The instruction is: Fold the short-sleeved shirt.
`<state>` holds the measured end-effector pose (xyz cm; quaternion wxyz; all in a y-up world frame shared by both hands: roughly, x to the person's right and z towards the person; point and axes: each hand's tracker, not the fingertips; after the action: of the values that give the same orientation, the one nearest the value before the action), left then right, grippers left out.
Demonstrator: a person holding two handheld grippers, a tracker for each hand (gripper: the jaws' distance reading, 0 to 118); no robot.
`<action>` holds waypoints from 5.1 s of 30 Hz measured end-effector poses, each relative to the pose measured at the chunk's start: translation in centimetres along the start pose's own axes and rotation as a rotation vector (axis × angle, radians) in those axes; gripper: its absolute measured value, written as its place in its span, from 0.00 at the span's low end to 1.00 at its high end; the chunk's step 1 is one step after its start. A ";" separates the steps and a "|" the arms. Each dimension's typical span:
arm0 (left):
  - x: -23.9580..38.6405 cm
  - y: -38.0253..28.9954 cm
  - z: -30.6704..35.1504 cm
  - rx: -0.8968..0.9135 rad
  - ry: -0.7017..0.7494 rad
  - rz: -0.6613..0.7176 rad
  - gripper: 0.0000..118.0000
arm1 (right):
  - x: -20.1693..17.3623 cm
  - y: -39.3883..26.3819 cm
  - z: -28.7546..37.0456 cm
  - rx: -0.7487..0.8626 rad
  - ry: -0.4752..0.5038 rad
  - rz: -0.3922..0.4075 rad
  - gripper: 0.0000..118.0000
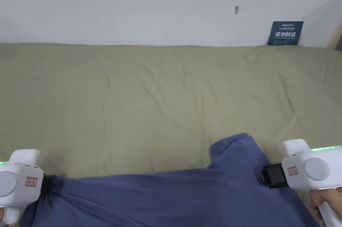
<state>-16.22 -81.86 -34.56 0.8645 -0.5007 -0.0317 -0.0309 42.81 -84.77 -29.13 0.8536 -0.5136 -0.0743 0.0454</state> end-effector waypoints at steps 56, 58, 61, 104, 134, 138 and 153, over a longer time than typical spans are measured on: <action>-4.4 -20.5 18.1 0.224 -0.087 0.074 0.00 | -5.0 -23.2 27.1 0.453 0.114 -0.149 0.00; -5.7 -19.7 16.6 0.151 -0.174 0.130 0.00 | -6.0 -22.9 27.8 0.491 0.106 -0.173 0.00; -7.8 -18.1 13.9 0.056 -0.257 0.203 0.00 | -6.4 -22.9 27.9 0.516 0.111 -0.201 0.00; -13.0 -14.2 12.4 -0.154 -0.618 0.452 0.05 | -7.8 -24.0 29.7 0.576 0.069 -0.233 0.00; 20.6 -12.1 11.1 -0.272 -0.550 -0.052 1.00 | -8.7 -24.1 32.6 0.762 0.003 -0.173 0.00; 18.7 -11.6 12.5 -0.228 -0.573 -0.005 1.00 | -8.7 -24.3 31.9 0.730 0.018 -0.172 0.00; 16.5 -16.4 8.7 -0.294 -0.752 0.107 0.00 | -9.3 -24.6 30.1 0.657 0.084 -0.183 0.00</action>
<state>-1.37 -82.86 -14.68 0.7121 -0.5963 -0.3149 0.1952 28.46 -71.53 5.76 0.9763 -0.2037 -0.0664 -0.0310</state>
